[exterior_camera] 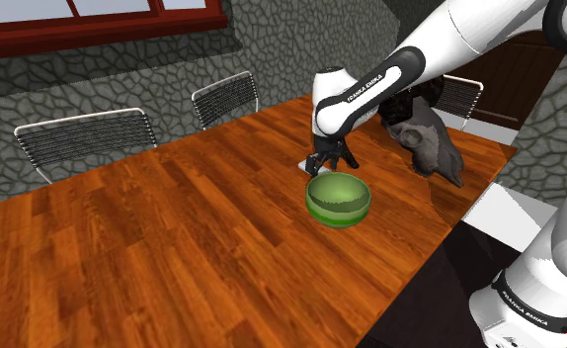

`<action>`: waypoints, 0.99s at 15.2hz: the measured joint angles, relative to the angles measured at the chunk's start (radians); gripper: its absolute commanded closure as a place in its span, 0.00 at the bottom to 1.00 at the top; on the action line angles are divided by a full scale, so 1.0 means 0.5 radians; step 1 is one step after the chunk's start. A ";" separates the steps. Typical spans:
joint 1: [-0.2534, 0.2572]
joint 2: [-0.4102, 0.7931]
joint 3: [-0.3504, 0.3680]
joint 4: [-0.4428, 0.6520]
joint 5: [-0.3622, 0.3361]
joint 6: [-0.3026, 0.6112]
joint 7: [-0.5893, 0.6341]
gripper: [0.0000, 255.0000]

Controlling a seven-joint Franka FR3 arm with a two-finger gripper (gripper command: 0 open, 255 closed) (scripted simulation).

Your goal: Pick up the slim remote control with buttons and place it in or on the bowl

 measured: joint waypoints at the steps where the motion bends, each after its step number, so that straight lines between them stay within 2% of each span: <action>1: 0.000 0.000 0.000 0.000 0.000 -0.001 0.000 1.00; 11: -0.001 0.001 -0.001 0.000 0.000 -0.001 0.000 1.00; 15: -0.002 -0.047 0.002 0.016 0.007 -0.072 -0.003 1.00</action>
